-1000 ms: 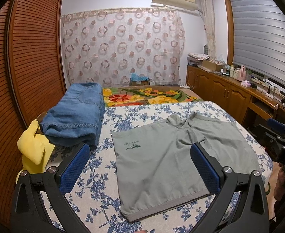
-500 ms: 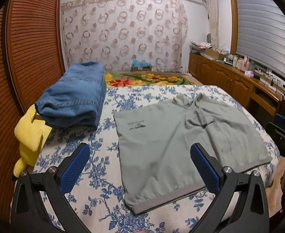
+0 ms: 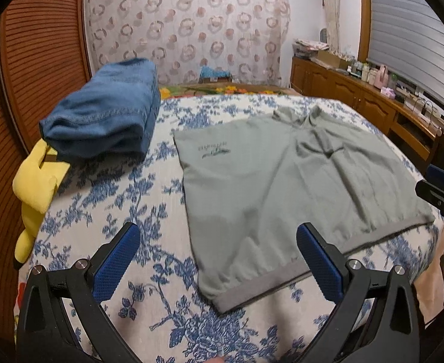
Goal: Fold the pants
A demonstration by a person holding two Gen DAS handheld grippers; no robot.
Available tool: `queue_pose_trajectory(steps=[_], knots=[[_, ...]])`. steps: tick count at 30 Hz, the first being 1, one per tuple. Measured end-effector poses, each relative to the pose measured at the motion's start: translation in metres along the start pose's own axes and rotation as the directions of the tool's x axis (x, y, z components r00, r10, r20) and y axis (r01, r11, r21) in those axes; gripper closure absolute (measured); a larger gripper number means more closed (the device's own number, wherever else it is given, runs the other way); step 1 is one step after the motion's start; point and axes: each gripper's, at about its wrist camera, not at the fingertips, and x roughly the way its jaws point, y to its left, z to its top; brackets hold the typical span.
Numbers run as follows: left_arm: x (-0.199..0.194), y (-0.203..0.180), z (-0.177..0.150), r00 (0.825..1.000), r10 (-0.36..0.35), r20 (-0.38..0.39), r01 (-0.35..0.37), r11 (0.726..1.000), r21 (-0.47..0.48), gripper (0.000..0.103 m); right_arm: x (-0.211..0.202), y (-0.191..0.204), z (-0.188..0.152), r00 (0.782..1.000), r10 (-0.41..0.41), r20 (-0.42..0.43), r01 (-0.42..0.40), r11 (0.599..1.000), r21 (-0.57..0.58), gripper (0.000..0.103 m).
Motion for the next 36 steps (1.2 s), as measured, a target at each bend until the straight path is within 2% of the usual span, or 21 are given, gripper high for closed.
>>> queue_pose_trajectory(steps=[6, 9, 13, 15, 17, 20, 24, 27, 28, 29, 36], knots=[[0.004, 0.007, -0.013, 0.999, -0.032, -0.029, 0.032, 0.999, -0.002, 0.000, 0.006, -0.001, -0.004, 0.998, 0.007, -0.069, -0.007, 1.000, -0.011, 0.000], [0.004, 0.013, -0.018, 0.998, -0.043, -0.039, 0.043, 0.999, -0.014, 0.004, 0.004, -0.004, -0.004, 0.995, 0.002, -0.096, -0.003, 1.000, -0.012, 0.000], [0.002, 0.017, -0.023, 0.995, -0.081, -0.052, 0.079, 0.997, -0.026, 0.021, -0.002, -0.006, -0.006, 0.993, -0.010, -0.118, 0.009, 1.000, -0.012, 0.000], [0.001, 0.017, -0.025, 0.994, -0.099, -0.055, 0.098, 0.995, -0.023, 0.032, -0.006, -0.007, -0.007, 0.992, -0.016, -0.128, 0.015, 1.000, -0.012, 0.000], [0.002, 0.017, -0.027, 0.991, -0.117, -0.063, 0.115, 0.993, -0.028, 0.047, -0.011, -0.008, -0.010, 0.991, -0.018, -0.134, 0.016, 1.000, -0.011, 0.000], [0.005, 0.016, -0.029, 0.988, -0.138, -0.076, 0.135, 0.990, -0.039, 0.057, -0.014, -0.005, -0.014, 0.990, -0.025, -0.141, 0.024, 1.000, -0.013, 0.000], [0.007, 0.015, -0.031, 0.987, -0.139, -0.079, 0.136, 0.990, -0.039, 0.060, -0.023, 0.002, -0.013, 0.990, -0.022, -0.138, 0.020, 1.000, -0.016, 0.000], [0.007, 0.016, -0.032, 0.986, -0.146, -0.077, 0.144, 0.989, -0.039, 0.072, -0.024, 0.004, -0.013, 0.991, -0.022, -0.133, 0.020, 1.000, -0.016, 0.000], [0.008, 0.016, -0.032, 0.985, -0.153, -0.078, 0.150, 0.988, -0.041, 0.087, -0.027, 0.005, -0.013, 0.991, -0.022, -0.131, 0.020, 1.000, -0.017, 0.000], [0.008, 0.016, -0.032, 0.984, -0.157, -0.081, 0.154, 0.987, -0.043, 0.091, -0.025, 0.006, -0.016, 0.992, -0.023, -0.127, 0.021, 1.000, -0.018, 0.001], [-0.002, 0.015, -0.022, 0.980, -0.195, -0.044, 0.192, 0.980, -0.053, 0.095, -0.021, 0.008, -0.013, 0.988, -0.005, -0.155, -0.003, 0.998, -0.057, 0.000]])
